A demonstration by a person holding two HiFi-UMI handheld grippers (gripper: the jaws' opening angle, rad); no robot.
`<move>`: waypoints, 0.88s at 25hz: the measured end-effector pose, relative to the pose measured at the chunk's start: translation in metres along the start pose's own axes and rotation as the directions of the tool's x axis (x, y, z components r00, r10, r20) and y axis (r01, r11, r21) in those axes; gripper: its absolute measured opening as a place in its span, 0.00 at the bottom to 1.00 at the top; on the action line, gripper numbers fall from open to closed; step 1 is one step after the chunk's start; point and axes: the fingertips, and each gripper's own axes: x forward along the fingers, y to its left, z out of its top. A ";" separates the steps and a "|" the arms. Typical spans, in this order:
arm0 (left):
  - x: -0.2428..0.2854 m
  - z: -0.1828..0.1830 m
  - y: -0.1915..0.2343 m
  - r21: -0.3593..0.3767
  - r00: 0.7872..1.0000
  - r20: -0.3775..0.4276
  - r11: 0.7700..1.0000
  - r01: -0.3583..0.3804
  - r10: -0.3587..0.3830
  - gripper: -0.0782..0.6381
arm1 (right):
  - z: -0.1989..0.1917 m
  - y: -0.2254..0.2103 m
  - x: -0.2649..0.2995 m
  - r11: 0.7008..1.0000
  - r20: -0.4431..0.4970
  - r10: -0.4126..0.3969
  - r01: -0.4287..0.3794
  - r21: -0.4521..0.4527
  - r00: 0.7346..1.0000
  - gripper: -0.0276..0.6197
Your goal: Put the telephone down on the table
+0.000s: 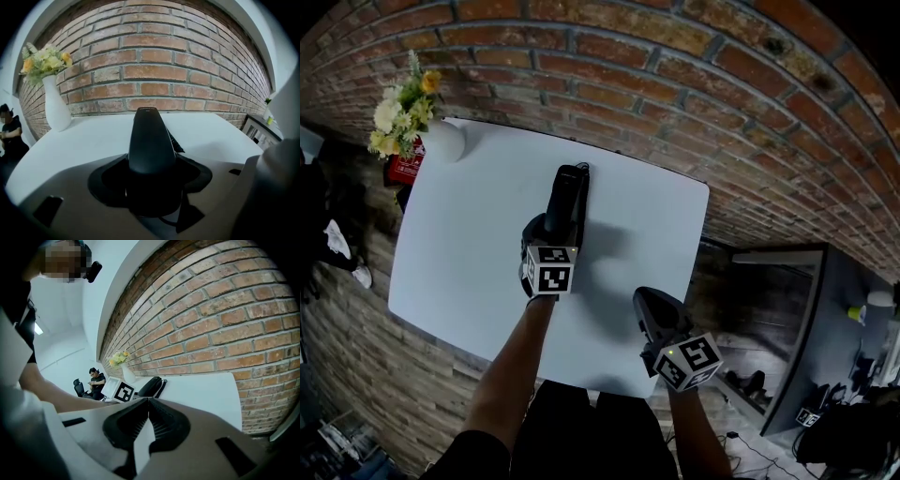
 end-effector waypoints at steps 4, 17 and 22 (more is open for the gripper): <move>0.001 -0.001 0.000 0.004 1.000 -0.013 1.000 -0.016 0.016 0.50 | 0.001 -0.002 -0.005 1.000 0.004 -0.003 0.003 0.000 1.000 0.08; -0.023 0.007 0.001 0.038 1.000 0.021 0.999 -0.022 0.022 0.60 | 0.009 0.003 -0.020 1.000 0.027 0.017 -0.016 -0.019 0.999 0.08; -0.056 0.011 -0.002 0.038 0.996 0.075 0.998 -0.044 0.041 0.60 | 0.014 0.012 -0.035 0.997 0.041 0.053 -0.050 -0.060 0.998 0.08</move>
